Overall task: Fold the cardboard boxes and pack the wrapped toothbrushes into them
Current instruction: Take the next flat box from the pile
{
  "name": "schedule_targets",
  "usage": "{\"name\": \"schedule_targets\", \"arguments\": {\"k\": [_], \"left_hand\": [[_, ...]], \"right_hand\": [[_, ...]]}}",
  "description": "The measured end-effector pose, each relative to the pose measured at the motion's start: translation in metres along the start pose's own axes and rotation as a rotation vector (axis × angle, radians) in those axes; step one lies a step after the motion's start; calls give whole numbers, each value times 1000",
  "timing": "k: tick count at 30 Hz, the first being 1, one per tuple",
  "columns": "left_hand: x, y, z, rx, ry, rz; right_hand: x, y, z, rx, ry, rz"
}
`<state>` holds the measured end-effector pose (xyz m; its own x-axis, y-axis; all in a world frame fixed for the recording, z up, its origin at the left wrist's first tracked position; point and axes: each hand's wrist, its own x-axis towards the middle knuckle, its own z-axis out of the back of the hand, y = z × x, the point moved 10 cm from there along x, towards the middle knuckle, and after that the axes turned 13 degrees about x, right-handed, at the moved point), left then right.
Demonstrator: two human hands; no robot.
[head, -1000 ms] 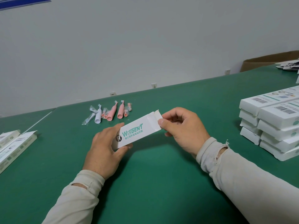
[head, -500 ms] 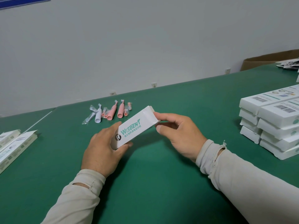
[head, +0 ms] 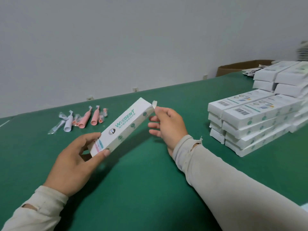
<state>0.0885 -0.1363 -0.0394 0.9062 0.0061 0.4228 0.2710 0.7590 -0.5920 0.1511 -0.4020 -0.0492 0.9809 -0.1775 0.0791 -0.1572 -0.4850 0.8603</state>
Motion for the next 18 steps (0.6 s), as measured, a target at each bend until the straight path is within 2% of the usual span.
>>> {"name": "schedule_targets", "arguments": {"k": [2, 5, 7, 9, 14, 18], "left_hand": [[1, -5, 7, -125, -45, 14], [5, -31, 17, -223, -82, 5], [14, -61, 22, -192, -97, -13], [29, -99, 19, -82, -94, -52], [58, -194, -50, 33, 65, -234], [65, -211, -98, -8, 171, -224]], "right_hand": [[3, 0, 10, -135, -19, 10], [1, 1, 17, -659, 84, 94], [-5, -3, 17, -944, 192, 101], [-10, 3, 16, -1099, 243, 129], [-18, 5, 17, -1195, 317, 122], [-17, 7, 22, -1137, 312, 122]]}}
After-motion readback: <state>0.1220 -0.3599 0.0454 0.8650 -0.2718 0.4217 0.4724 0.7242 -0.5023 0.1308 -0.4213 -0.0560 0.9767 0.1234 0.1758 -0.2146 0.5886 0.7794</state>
